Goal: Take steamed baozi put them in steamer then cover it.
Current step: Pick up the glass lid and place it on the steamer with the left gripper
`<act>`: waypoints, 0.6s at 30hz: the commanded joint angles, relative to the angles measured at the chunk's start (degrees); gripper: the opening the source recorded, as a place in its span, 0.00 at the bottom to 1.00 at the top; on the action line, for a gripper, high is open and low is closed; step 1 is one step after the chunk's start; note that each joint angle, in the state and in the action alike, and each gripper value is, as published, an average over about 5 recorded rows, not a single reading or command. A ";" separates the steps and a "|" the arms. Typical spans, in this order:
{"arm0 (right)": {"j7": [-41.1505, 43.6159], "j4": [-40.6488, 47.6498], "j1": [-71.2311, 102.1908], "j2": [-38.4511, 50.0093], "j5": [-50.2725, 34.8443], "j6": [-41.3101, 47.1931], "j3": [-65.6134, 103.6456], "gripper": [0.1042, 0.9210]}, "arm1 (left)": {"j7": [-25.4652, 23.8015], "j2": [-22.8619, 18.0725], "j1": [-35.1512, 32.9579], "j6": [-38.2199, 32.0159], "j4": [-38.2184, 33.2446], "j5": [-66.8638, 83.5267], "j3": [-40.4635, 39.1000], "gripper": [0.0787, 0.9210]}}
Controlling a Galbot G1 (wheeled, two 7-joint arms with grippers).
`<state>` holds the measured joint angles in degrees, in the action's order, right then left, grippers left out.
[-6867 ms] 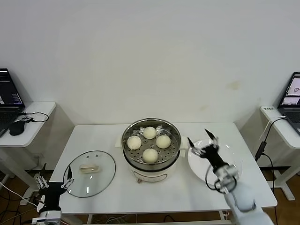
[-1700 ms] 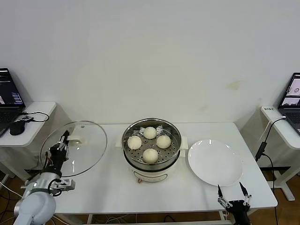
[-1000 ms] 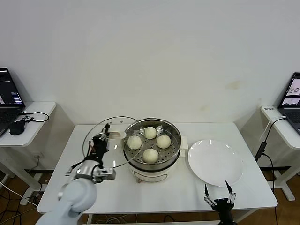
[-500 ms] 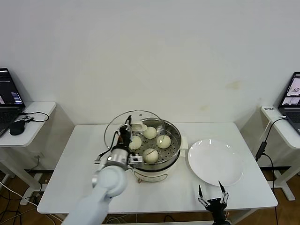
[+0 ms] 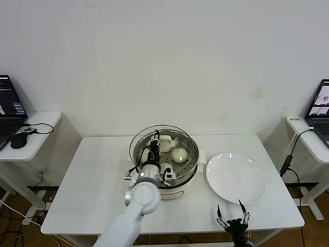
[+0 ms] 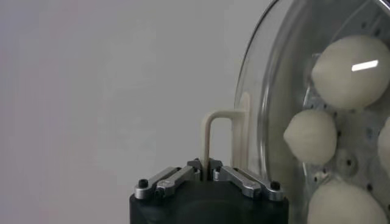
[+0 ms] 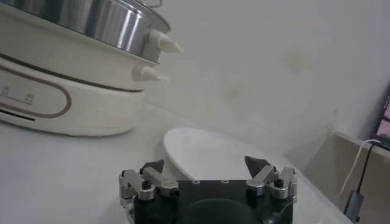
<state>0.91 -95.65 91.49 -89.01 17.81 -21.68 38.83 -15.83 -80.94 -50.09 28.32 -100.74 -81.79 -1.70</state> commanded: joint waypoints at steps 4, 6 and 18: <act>-0.12 0.53 -0.18 0.03 0.43 -0.16 -0.60 0.88 | 0.25 -3.97 -0.62 -0.80 3.53 -4.90 -0.28 0.08; -0.10 0.58 -0.15 -0.04 0.53 -0.21 -0.64 0.88 | 0.39 -3.98 -0.69 -0.93 3.69 -4.85 -0.15 0.08; -0.04 0.63 0.29 -0.14 1.01 -0.58 -0.55 0.88 | 1.14 -4.38 -0.85 -1.39 4.68 -4.21 0.37 0.08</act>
<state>0.89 -95.02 91.70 -89.08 18.60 -22.20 38.35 -14.76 -84.47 -51.02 27.01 -96.93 -85.47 -1.29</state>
